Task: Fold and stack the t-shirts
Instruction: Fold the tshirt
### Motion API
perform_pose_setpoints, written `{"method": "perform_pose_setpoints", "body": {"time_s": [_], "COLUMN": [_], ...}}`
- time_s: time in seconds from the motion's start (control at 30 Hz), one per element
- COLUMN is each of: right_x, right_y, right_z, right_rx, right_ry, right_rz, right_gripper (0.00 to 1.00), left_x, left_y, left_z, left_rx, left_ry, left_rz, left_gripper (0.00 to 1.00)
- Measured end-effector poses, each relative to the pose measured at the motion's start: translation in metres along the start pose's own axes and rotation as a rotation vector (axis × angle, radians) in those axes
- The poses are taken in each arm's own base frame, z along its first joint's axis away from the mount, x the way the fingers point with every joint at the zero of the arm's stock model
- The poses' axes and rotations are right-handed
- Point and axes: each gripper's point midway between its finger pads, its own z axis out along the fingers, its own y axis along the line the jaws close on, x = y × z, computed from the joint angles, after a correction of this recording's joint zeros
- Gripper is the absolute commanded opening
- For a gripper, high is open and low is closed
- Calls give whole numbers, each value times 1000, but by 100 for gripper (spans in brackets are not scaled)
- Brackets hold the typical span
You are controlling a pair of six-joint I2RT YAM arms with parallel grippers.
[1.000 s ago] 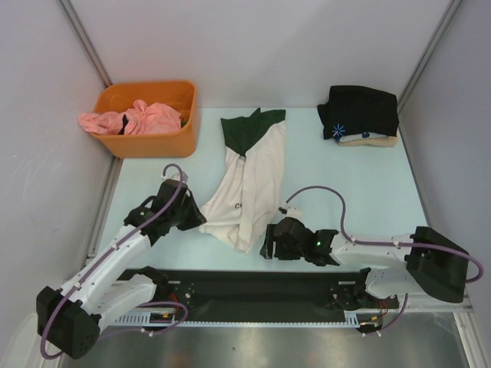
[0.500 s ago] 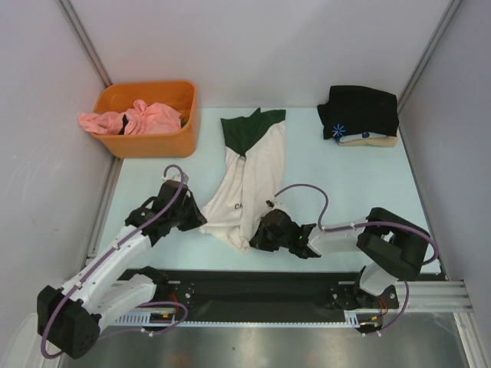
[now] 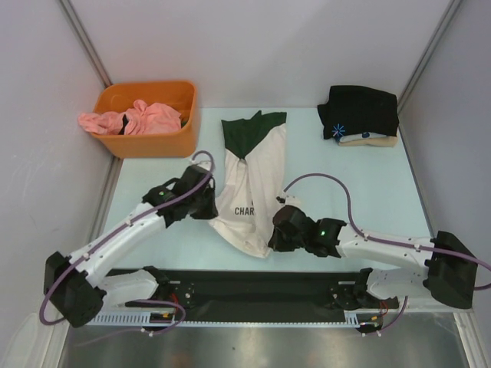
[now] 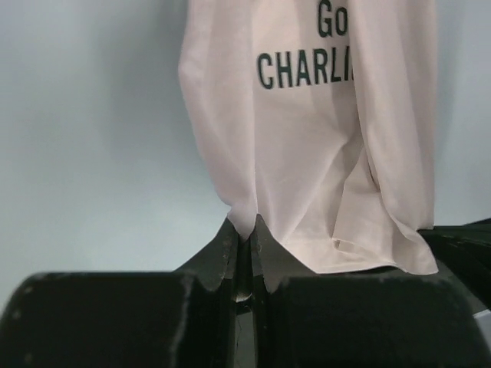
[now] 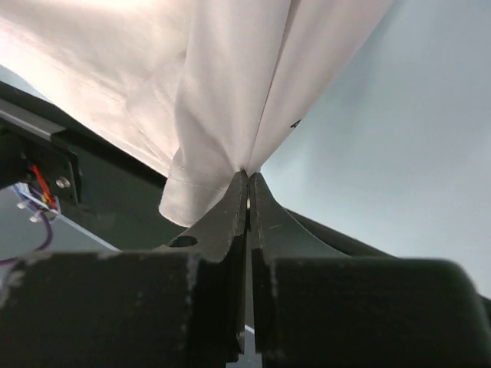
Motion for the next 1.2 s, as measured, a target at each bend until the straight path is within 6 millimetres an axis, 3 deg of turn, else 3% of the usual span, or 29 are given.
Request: {"method": "perform_pose_setpoints", "body": {"time_s": [0.13,0.23,0.27,0.3,0.33,0.37,0.4,0.43,0.5,0.6,0.7,0.8,0.9,0.93,1.0,1.07,1.2], "right_x": [6,20,23,27,31,34,39,46,51,40,31,35,48,54,63,66,58], "right_y": [-16,-34,-40,-44,-49,-53,-62,-74,-81,-71,-62,-68,-80,-84,-92,-95,-83], "right_z": [-14,-16,-16,-16,-16,-16,-21,-26,-33,-42,-55,-56,-45,-40,-32,-26,-17], "right_rx": [72,140,161,176,197,214,252,293,321,260,154,106,102,106,116,118,63], "right_ry": [46,105,123,138,155,168,196,223,238,171,82,50,63,76,97,105,80], "right_rz": [-61,-103,-118,-127,-135,-139,-148,-156,-174,-137,-68,-7,32,44,62,78,115], "right_gripper": [0,0,0,7,25,44,76,85,91,89,84,80,73,72,69,66,63], "left_x": [16,42,53,65,78,88,96,103,108,115,107,99,111,119,134,143,147], "left_y": [-44,-78,-89,-100,-111,-117,-118,-117,-115,-112,-104,-87,-66,-61,-51,-48,-57], "left_z": [12,24,29,33,36,37,38,36,29,10,-14,-20,-7,0,14,23,37], "left_rx": [20,28,24,21,15,14,-16,-22,-17,36,104,150,165,171,177,188,219], "left_ry": [81,163,199,229,259,277,281,298,308,286,219,148,142,153,175,185,188], "left_rz": [170,305,358,415,471,511,538,543,552,537,447,315,217,189,134,102,50], "left_gripper": [5,17,44,62,89,100,100,100,100,99,89,80,72,64,61,61,73]}}
